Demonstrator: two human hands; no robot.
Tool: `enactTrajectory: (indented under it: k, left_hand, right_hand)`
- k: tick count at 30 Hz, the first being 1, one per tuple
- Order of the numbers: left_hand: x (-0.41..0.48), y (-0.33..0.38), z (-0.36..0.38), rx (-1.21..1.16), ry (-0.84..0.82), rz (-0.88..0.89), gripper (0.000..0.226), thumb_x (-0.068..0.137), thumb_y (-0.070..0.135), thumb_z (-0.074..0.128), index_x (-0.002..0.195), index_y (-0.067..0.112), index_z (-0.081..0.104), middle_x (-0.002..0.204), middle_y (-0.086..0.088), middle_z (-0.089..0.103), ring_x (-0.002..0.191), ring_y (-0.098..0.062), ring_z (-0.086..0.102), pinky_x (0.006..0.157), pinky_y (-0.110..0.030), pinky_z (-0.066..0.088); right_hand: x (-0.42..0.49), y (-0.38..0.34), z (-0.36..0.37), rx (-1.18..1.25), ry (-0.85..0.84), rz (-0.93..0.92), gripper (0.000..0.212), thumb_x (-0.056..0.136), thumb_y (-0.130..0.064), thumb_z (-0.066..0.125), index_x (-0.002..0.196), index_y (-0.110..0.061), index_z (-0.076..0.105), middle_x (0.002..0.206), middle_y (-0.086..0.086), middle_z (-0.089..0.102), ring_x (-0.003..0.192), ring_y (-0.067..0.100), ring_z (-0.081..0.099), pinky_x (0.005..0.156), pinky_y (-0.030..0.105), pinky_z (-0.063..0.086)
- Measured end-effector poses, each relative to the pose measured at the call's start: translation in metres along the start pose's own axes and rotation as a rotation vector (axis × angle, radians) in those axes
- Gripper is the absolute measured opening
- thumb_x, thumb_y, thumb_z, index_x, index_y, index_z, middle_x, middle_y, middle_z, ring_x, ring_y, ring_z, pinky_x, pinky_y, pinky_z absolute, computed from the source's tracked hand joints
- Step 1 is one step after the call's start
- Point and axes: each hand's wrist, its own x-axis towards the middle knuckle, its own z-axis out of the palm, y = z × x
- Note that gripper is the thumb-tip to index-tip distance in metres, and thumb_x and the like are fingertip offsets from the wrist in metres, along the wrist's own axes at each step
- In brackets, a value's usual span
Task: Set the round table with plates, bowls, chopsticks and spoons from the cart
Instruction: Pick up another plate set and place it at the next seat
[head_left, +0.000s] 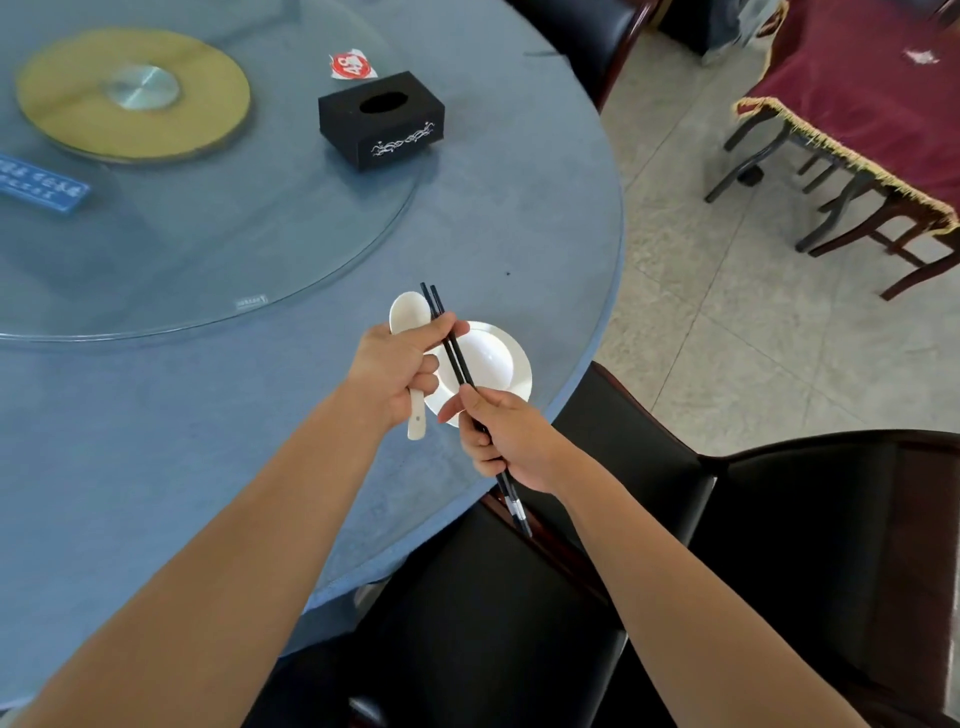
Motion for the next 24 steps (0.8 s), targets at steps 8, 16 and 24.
enactTrajectory:
  k: [8, 16, 24]
  left_hand:
    - [-0.002, -0.008, -0.009, 0.0, -0.046, -0.068, 0.017, 0.083, 0.02, 0.078, 0.086, 0.011, 0.063, 0.103, -0.004, 0.077, 0.038, -0.006, 0.019, 0.033, -0.016, 0.02]
    - [-0.005, -0.008, -0.011, 0.143, -0.112, -0.08, 0.02, 0.084, 0.024, 0.078, 0.09, 0.011, 0.062, 0.106, -0.003, 0.076, 0.038, -0.007, 0.019, 0.034, -0.016, 0.019]
    - [-0.008, -0.012, -0.009, 0.224, -0.154, -0.083, 0.025, 0.082, 0.025, 0.079, 0.095, 0.01, 0.064, 0.105, -0.003, 0.076, 0.04, -0.007, 0.017, 0.035, -0.016, 0.018]
  right_hand:
    - [-0.005, 0.002, -0.001, -0.074, -0.032, 0.056, 0.044, 0.106, -0.042, 0.036, 0.107, -0.006, 0.06, 0.059, -0.002, 0.031, 0.049, 0.013, 0.02, 0.045, 0.028, 0.018]
    - [-0.014, 0.002, -0.005, -0.099, -0.058, 0.089, 0.045, 0.106, -0.042, 0.034, 0.11, -0.005, 0.059, 0.061, 0.0, 0.027, 0.051, 0.013, 0.019, 0.046, 0.028, 0.021]
    - [-0.025, 0.005, -0.013, -0.103, -0.123, 0.088, 0.049, 0.106, -0.044, 0.035, 0.114, -0.002, 0.058, 0.061, 0.001, 0.026, 0.054, 0.017, 0.018, 0.048, 0.028, 0.03]
